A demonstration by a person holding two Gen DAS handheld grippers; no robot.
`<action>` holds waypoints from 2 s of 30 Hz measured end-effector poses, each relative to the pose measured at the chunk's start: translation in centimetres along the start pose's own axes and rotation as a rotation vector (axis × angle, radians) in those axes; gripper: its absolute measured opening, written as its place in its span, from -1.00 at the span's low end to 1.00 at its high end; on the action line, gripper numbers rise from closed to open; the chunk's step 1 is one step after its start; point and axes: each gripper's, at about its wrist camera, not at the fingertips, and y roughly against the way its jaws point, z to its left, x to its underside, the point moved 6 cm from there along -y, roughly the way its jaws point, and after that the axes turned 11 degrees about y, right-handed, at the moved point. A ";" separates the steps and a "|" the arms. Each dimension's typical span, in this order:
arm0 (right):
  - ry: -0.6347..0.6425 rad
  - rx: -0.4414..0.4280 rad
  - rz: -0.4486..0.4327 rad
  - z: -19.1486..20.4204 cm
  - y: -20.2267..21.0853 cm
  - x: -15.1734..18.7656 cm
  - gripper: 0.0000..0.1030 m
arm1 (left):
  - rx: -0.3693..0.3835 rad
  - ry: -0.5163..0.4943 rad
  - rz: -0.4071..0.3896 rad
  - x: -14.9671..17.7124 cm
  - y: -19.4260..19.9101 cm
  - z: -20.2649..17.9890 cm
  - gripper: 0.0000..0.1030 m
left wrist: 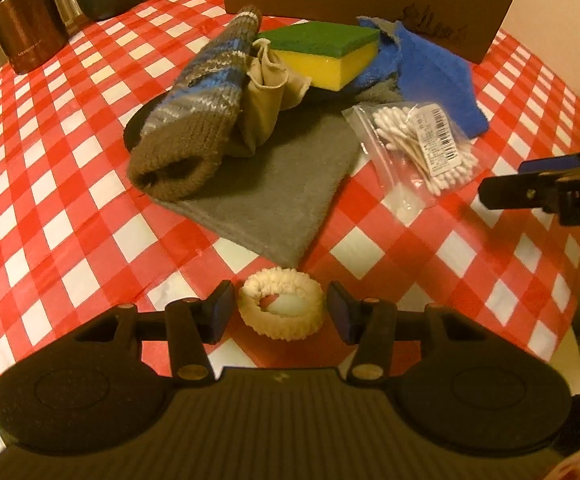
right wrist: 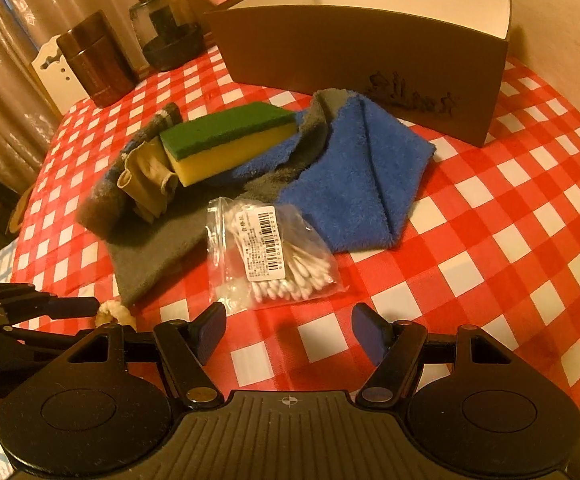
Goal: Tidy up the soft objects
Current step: 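Move the left tool to the cream hair tie while the right tool reaches the cotton-swab bag, then grasp the hair tie with the left gripper while the right gripper grasps the swab bag, then carry both items over the brown box and release them inside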
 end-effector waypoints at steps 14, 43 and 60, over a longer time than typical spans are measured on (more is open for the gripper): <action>0.050 -0.009 -0.033 0.3 -0.9 -1.0 0.35 | 0.012 0.043 -0.014 0.2 -0.1 0.9 -0.60; 0.323 0.073 -0.022 2.4 -6.0 -1.8 -0.25 | -0.036 0.134 -0.005 -0.3 0.6 3.3 -0.69; 0.253 -0.027 -0.038 2.9 -1.3 -1.9 -0.40 | -0.015 0.096 -0.062 -1.9 3.2 2.6 -0.69</action>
